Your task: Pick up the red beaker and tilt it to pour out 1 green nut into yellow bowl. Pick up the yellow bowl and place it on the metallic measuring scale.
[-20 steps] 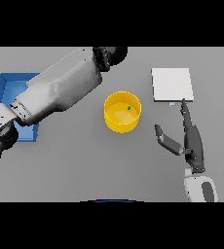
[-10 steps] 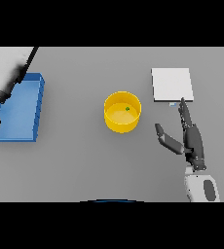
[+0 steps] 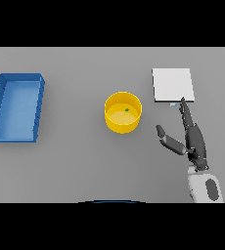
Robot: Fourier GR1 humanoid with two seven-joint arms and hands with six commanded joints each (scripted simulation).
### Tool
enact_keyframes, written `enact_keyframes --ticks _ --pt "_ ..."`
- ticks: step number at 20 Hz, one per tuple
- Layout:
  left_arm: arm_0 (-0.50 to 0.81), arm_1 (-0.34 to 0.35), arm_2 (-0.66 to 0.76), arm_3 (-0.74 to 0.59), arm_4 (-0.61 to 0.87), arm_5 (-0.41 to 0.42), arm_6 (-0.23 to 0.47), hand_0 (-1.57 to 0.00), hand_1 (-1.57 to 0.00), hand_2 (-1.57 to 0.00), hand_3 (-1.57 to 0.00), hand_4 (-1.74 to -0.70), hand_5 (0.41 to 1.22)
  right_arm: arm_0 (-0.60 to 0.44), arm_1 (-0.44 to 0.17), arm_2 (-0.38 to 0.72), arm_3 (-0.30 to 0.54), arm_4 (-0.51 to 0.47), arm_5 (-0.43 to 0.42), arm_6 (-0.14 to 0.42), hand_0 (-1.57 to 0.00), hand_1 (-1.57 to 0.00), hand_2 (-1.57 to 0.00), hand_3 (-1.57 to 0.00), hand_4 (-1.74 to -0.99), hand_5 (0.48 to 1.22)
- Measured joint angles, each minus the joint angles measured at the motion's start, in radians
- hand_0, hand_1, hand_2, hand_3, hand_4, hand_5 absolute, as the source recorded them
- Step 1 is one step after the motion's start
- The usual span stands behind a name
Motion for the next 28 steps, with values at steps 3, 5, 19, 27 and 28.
enact_keyframes --ticks 3,5,19,27,28 --pt "0.154 0.041 0.041 -0.144 0.111 0.096 0.103 -1.57 -1.57 -1.57 -1.46 -1.74 1.221 -0.001 -0.008 0.008 0.01 0.019 0.0 0.013 0.0 0.0 0.0 0.0 -1.21 0.631" --pt "0.289 0.079 0.042 -0.288 0.167 0.144 0.19 -1.57 -1.57 -1.57 -1.45 -1.74 1.221 -0.01 -0.014 0.009 0.006 0.025 -0.001 0.018 0.0 0.0 0.0 0.0 -1.21 0.649" --pt "0.719 0.158 -0.045 -0.769 0.314 0.41 0.458 -1.57 -1.57 -1.57 -1.55 -1.74 0.967 0.006 -0.018 0.024 -0.018 0.044 -0.003 0.032 0.0 0.0 0.0 0.0 -1.205 0.664" --pt "0.748 0.253 -0.114 -0.854 0.436 0.179 0.46 -0.6 -0.48 -0.49 -0.46 -0.92 0.723 0.028 -0.018 0.026 -0.027 0.047 -0.007 0.01 0.0 0.0 0.0 0.0 -1.182 0.667" --pt "0.753 0.262 -0.114 -0.86 0.448 0.153 0.454 -0.48 -0.39 -0.39 -0.37 -0.88 0.71 0.024 -0.023 0.021 -0.034 0.039 -0.002 0.02 0.0 0.0 0.0 0.0 -1.184 0.667"
